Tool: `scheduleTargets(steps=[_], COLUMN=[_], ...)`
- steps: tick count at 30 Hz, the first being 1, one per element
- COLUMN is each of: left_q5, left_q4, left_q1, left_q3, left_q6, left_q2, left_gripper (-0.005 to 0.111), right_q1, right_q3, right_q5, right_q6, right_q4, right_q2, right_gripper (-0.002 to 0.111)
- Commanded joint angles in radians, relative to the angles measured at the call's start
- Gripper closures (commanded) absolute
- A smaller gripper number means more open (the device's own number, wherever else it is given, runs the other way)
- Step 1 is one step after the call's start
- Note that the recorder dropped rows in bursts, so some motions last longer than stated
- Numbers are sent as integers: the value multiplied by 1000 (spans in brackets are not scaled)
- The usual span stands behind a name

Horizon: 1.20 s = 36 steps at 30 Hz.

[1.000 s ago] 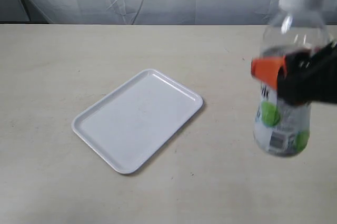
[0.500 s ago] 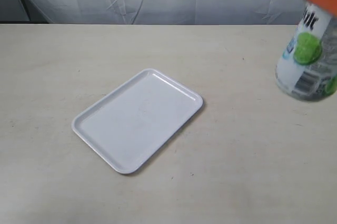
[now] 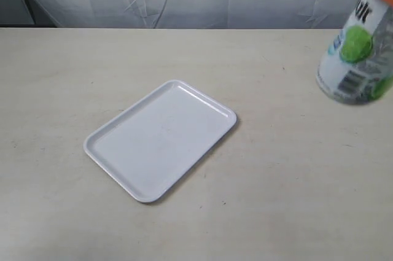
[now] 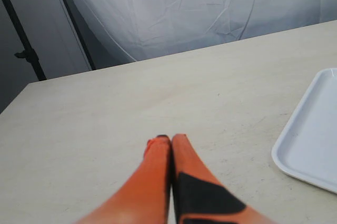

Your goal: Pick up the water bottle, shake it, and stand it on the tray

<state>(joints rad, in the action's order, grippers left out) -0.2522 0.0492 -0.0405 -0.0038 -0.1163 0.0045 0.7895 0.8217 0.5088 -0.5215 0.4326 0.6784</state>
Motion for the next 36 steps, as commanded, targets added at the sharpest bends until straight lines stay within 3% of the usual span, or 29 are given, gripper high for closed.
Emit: scheduleTargets(steps=[1, 4, 9, 11, 15, 18, 25, 27, 30, 31, 32, 33, 35, 36], left_q5=[13, 13, 13, 13, 13, 13, 13, 13, 13, 13, 13, 13, 13, 13], left_q4=[-2, -2, -2, -2, -2, -2, -2, -2, -2, -2, -2, -2, -2, -2], left_q1=[0, 0, 0, 0, 0, 0, 0, 0, 0, 0, 0, 0, 0, 0], left_q3=[4, 4, 4, 4, 4, 4, 4, 4, 4, 4, 4, 4, 4, 4], left_q6=[2, 2, 2, 2, 2, 2, 2, 2, 2, 2, 2, 2, 2, 2], left_q2=[-5, -5, -5, -5, -5, -5, -5, -5, -5, -5, -5, -5, -5, -5], left_gripper=[106, 106, 106, 106, 106, 106, 106, 106, 106, 106, 106, 106, 106, 106], right_q1=[-2, 9, 49, 49, 49, 49, 49, 46, 22, 21, 21, 28, 48, 59], right_q3=[-172, -191, 58, 83, -39, -158, -86, -74, -78, -81, -81, -81, -87, -92], right_q5=[71, 56, 0, 1, 113, 42, -121, -42, 389, 525, 550, 455, 128, -2], right_q6=[-112, -96, -96, -96, -100, -100, -95, -91, -502, -593, -579, -494, -133, 151], right_q4=[96, 36, 33, 59, 72, 21, -23, 100, 528, 581, 564, 470, 107, -83], right_q2=[108, 138, 25, 20, 92, 150, 109, 101, 131, 147, 154, 142, 109, 93], right_gripper=[109, 109, 109, 109, 109, 109, 109, 109, 109, 109, 109, 109, 109, 109])
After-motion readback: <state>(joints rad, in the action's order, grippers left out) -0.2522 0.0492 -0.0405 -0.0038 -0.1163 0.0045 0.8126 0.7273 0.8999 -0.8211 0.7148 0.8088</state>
